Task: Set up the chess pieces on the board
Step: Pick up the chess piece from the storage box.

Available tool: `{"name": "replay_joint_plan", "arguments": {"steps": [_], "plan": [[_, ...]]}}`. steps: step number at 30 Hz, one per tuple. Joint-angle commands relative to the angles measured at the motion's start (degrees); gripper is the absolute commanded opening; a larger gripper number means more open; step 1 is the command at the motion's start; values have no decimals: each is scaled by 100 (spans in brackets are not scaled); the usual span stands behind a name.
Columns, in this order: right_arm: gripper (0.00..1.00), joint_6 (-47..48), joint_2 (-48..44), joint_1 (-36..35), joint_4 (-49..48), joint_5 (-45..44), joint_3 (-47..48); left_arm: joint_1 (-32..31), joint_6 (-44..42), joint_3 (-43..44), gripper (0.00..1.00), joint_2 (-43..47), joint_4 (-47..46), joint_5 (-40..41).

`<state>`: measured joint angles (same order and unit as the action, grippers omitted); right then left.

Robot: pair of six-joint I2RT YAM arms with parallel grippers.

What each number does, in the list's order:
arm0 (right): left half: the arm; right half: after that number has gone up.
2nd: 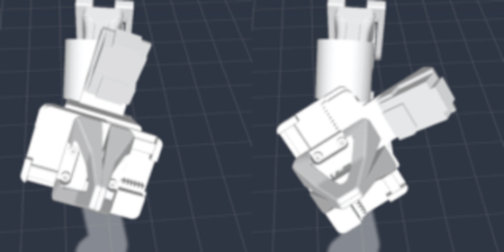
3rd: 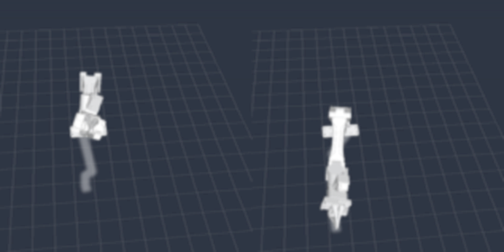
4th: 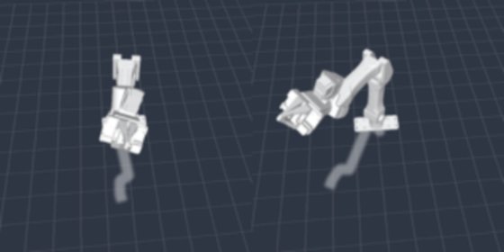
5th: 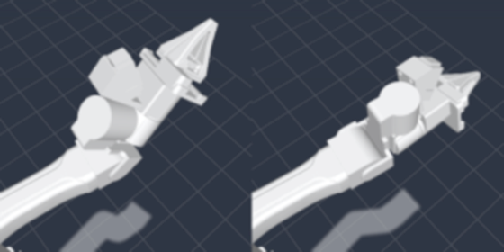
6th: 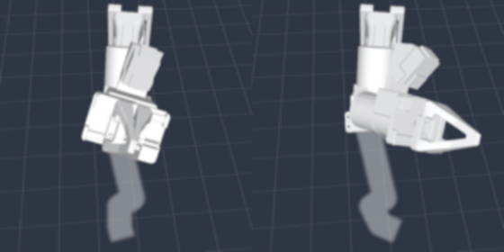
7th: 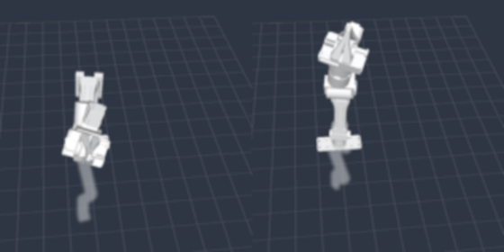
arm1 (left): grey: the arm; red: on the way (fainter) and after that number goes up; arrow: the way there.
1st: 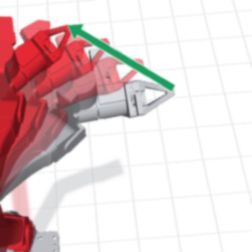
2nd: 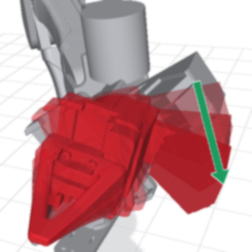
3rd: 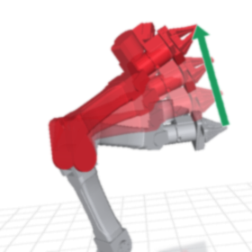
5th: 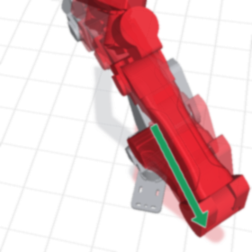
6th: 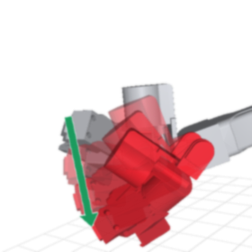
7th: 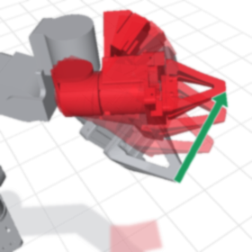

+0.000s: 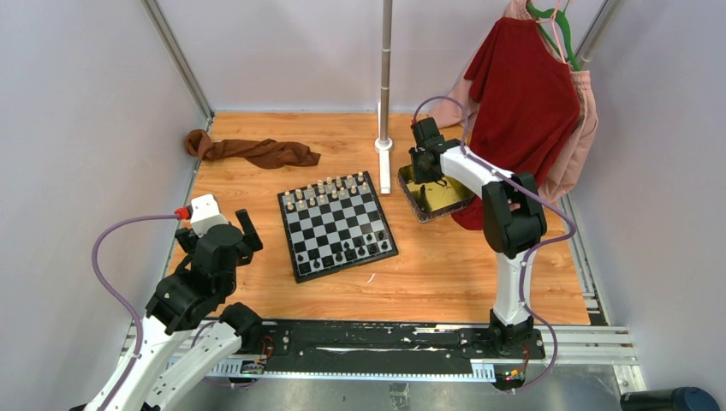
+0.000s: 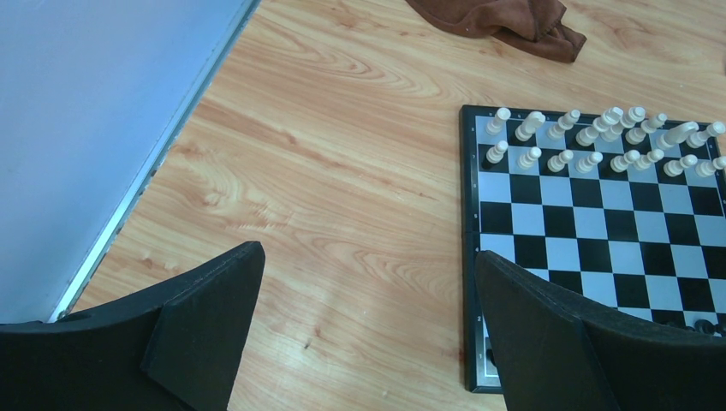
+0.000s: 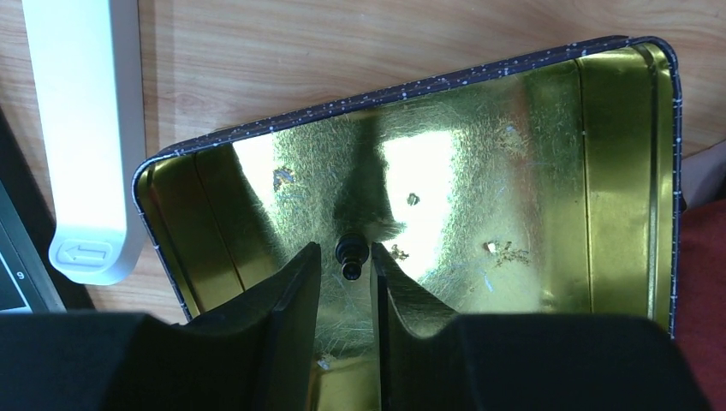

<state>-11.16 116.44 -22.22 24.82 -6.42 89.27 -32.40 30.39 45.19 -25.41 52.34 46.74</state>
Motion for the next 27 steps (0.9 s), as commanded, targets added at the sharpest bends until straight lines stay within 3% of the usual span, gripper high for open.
{"name": "replay_joint_plan", "arguments": {"steps": [1, 14, 27], "plan": [[31, -120, 115, 77, 146, 35, -100, -36, -14, -36, 100, 5, -101, 91], [26, -176, 59, 74, 155, 51, -267, -34, -22, -34, 100, 1, -110, 63], [0, -72, -202, 16, 139, -148, -370, -37, -35, -39, 100, 25, -110, 39]]}}
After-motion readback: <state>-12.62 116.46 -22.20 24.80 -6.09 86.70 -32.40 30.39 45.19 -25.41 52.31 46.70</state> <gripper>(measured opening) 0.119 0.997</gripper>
